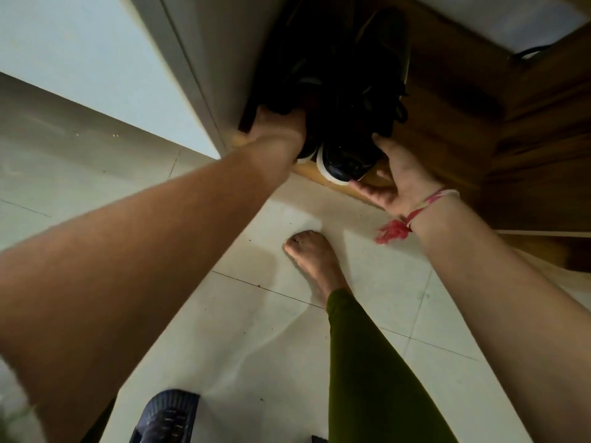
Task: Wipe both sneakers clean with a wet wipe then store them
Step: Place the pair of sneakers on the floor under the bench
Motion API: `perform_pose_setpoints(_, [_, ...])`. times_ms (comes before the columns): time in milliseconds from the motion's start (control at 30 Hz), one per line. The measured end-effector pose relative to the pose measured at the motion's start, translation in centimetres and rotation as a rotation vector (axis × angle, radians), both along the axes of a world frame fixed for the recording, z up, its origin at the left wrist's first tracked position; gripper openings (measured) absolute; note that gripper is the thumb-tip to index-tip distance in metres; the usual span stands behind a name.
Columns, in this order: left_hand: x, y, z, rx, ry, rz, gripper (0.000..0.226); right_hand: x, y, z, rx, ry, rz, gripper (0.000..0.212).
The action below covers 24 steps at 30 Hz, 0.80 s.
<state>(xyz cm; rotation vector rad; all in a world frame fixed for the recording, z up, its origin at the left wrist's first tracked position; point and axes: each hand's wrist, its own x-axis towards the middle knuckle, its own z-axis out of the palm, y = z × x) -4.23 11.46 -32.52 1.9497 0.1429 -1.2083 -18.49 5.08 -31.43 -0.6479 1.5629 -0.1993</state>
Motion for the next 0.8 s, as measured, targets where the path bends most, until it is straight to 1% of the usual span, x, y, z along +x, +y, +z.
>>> perform_pose_setpoints(67, [0.8,-1.0,-1.3,-0.023,0.014,0.022,0.057,0.6,-0.5,0.0,-0.029,-0.015,0.029,0.021])
perform_pose_setpoints(133, [1.3,-1.8,-0.3,-0.054,0.033,0.018,0.051,0.8,-1.0,0.0,-0.037,-0.029,0.050,0.019])
perform_pose_setpoints(233, [1.5,-1.7,1.0,-0.057,0.014,-0.011,0.053,0.6,-1.9,0.4,0.007,0.012,0.085,0.017])
perform_pose_setpoints(267, [1.4,-1.4,1.0,-0.048,0.023,-0.034,0.056,0.4,-2.0,0.4,0.045,0.038,0.094,0.021])
perform_pose_setpoints(300, [1.4,-1.2,0.9,-0.046,0.034,-0.059,0.058,0.2,-2.1,0.5,0.078,0.052,0.094,0.031])
perform_pose_setpoints(367, [1.0,-0.7,0.8,-0.076,0.053,-0.052,0.054,0.0,-2.2,0.0,0.112,0.001,0.048,0.048])
perform_pose_setpoints(400, [0.9,-0.8,0.6,-0.093,0.063,-0.015,0.050,0.1,-2.2,-0.3,0.119,-0.063,0.001,0.049])
perform_pose_setpoints(467, [1.1,-1.4,0.6,-0.112,0.104,0.068,0.037,0.7,-2.1,-0.7,0.132,-0.155,-0.100,0.045])
perform_pose_setpoints(533, [1.3,-2.0,1.1,-0.151,0.179,0.102,0.024,1.4,-2.3,-0.8,0.131,-0.163,-0.150,0.043])
perform_pose_setpoints(567, [1.4,-2.3,1.1,-0.156,0.196,0.078,0.025,1.6,-2.6,-0.7,0.133,-0.165,-0.158,0.043])
perform_pose_setpoints(633, [1.5,-2.8,1.1,-0.158,0.188,0.059,0.041,1.8,-3.0,-0.1,0.118,-0.154,-0.136,0.041])
perform_pose_setpoints(700, [1.6,-2.9,0.7,-0.143,0.132,0.052,0.053,1.5,-3.0,0.4,0.074,-0.103,-0.032,0.040])
perform_pose_setpoints(733, [1.4,-2.8,0.5,-0.131,0.094,0.037,0.057,1.3,-2.9,0.5,0.036,-0.042,0.020,0.041])
perform_pose_setpoints(800, [1.0,-2.2,0.3,-0.065,-0.035,-0.002,0.066,1.4,-2.5,0.3,-0.110,0.108,0.112,0.055])
